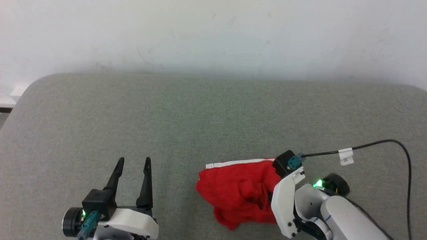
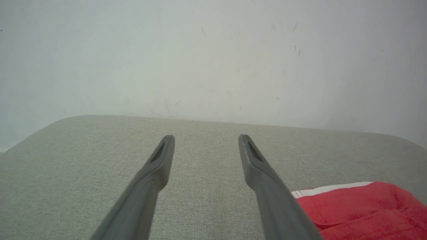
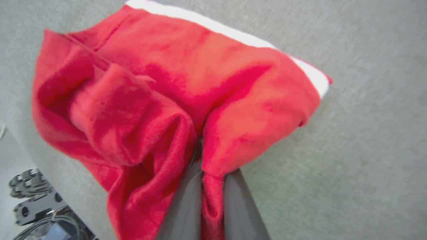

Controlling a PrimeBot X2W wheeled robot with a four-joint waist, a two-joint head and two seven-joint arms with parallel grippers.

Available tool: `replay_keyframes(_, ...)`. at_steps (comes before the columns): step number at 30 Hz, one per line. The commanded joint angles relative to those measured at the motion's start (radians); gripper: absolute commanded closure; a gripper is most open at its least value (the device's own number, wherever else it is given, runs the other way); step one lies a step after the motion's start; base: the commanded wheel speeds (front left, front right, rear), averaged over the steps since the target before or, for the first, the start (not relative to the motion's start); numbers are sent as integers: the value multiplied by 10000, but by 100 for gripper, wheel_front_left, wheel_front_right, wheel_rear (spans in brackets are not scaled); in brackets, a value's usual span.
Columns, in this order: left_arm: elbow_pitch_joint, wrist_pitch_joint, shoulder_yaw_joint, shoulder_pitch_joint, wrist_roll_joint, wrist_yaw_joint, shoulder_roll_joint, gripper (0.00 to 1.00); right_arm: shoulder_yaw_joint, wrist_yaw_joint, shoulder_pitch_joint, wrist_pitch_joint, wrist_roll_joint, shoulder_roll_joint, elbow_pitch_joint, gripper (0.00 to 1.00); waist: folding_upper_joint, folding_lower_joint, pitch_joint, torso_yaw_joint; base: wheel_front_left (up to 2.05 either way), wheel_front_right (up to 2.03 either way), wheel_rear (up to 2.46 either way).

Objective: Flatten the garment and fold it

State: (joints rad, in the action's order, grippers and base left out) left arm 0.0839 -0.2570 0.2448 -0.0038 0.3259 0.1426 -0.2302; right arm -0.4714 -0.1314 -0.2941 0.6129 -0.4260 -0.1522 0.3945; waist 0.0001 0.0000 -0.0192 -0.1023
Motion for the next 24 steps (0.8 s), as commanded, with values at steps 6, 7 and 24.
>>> replay_keyframes(6, -100, -47, -137, 208, -68, -43, 97, 0, -1649, 7, -417, -160, 1552, -1911, -2261, 100, -1, 0, 254, 678, 0, 0, 0)
replay_keyframes(7, -130, -47, -171, 226, -66, -41, 120, 0, -1848, 7, -397, -84, 1645, -2181, -2591, 100, -1, 0, 226, 825, 0, 0, 0)
replay_keyframes(24, -1290, 110, -293, -888, -732, -110, -94, 0, -833, 7, -751, -1185, 1208, -4996, -2044, 100, -1, 0, -2343, 3723, 0, 0, 0)
